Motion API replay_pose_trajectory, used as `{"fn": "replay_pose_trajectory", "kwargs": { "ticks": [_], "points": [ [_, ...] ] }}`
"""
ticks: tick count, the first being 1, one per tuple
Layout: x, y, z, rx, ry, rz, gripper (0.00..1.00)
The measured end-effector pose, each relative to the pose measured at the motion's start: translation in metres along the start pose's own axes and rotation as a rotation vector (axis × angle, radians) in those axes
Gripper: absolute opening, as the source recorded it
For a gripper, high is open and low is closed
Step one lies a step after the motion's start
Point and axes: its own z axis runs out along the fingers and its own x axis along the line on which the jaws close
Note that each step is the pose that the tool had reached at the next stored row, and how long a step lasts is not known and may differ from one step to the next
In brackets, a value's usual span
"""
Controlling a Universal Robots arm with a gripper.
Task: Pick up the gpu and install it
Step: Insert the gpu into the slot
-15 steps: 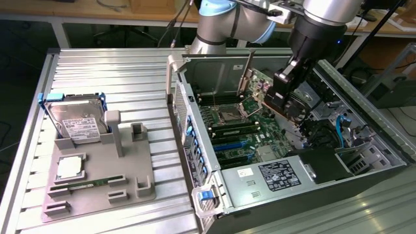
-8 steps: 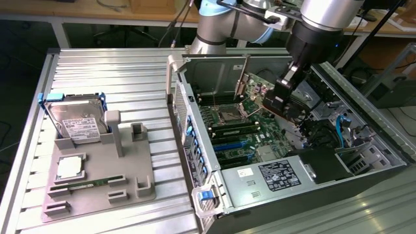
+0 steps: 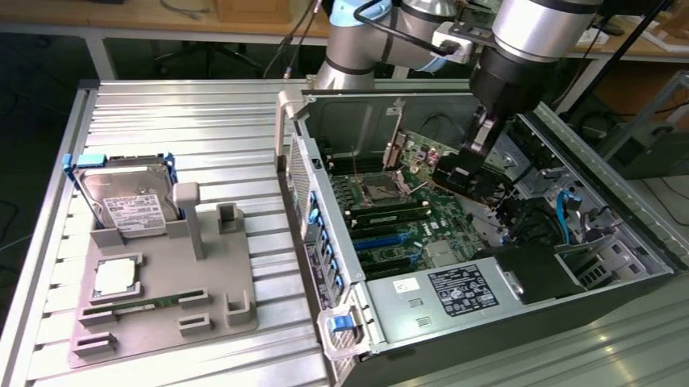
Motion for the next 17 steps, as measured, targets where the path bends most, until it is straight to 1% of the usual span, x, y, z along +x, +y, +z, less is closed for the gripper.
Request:
{"fn": "replay_pose_trajectory", "kwargs": {
  "ticks": [7,8,9,10,15,17],
  "points": [
    [0.0,0.0003,0.0067,-0.0012,-0.0067,-0.127,0.28],
    [0.0,0.0004,0.0071,-0.0019,-0.0083,-0.146,0.28],
    [0.0,0.0004,0.008,-0.0033,-0.0113,-0.181,0.28],
    [0.0,0.0005,0.0088,-0.0037,-0.0126,-0.202,0.28],
    [0.0,0.0006,0.0113,-0.0049,-0.0171,-0.29,0.28],
    [0.0,0.0006,0.0118,-0.0073,-0.0179,-0.326,0.28]
  ]
}}
